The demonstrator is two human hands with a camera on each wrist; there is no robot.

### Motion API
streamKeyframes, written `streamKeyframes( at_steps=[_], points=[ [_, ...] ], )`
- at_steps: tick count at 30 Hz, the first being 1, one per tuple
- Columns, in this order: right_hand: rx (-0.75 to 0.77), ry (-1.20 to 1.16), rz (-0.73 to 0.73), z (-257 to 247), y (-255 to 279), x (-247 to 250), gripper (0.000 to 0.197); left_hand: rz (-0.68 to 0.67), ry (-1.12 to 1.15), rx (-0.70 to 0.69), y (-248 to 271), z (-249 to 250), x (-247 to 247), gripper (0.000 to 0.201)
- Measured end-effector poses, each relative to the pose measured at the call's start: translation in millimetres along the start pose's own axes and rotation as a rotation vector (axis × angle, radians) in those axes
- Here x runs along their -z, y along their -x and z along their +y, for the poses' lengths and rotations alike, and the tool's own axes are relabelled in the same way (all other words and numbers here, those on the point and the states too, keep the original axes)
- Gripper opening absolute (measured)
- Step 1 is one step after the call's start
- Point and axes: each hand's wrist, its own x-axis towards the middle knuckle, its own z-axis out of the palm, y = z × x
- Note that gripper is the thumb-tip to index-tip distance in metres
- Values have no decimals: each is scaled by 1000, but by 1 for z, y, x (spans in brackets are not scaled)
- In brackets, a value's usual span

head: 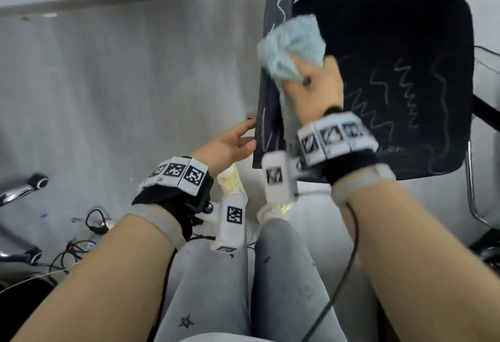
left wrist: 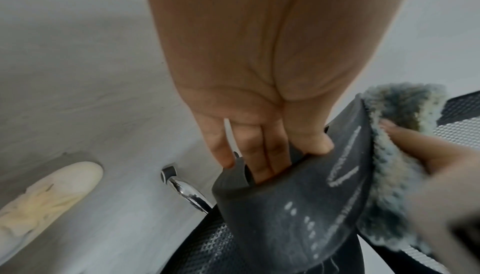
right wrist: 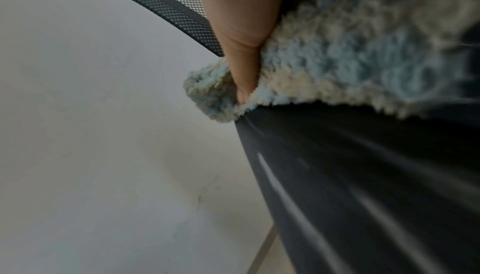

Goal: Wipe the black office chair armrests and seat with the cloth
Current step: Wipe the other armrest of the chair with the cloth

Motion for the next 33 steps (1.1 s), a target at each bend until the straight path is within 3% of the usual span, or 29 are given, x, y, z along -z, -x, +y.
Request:
streamKeyframes(
  at_steps=[4,7,10,12,14,17,20,22,24,27,33],
  points=[
    [8,39,-5,-11,-21,5,33,58,55,-56,0,2,-2,45],
    [111,-65,-101,9,40,-8,35,170,148,-56,-6,-1,-1,44],
    [125,-55,-272,25,81,-9,47,177,123,-43,-8,-2,-3,55],
    [128,28,-259,22,68,-6,39,207,166,-41,-8,-4,-5,53],
    [136,34,-213,11,45,-4,31,261,204,-66,-9,-5,-5,39],
    [77,-124,-110,1,15,-6,32,282,180,-109,-6,8,-7,29],
    [43,-210,-42,-1,16,-14,34,295,114,-47,-7,14,-5,26],
    [59,-184,-75,6,38,-22,36,282,219,11,-8,15,-2,33],
    [109,-108,-165,19,65,-27,38,198,451,49,-11,12,1,59],
    [165,-2,-216,29,74,-23,36,155,447,47,-10,10,0,77],
    [84,-148,11,2,3,-3,35,157,335,4,-2,4,-7,81]
  ],
)
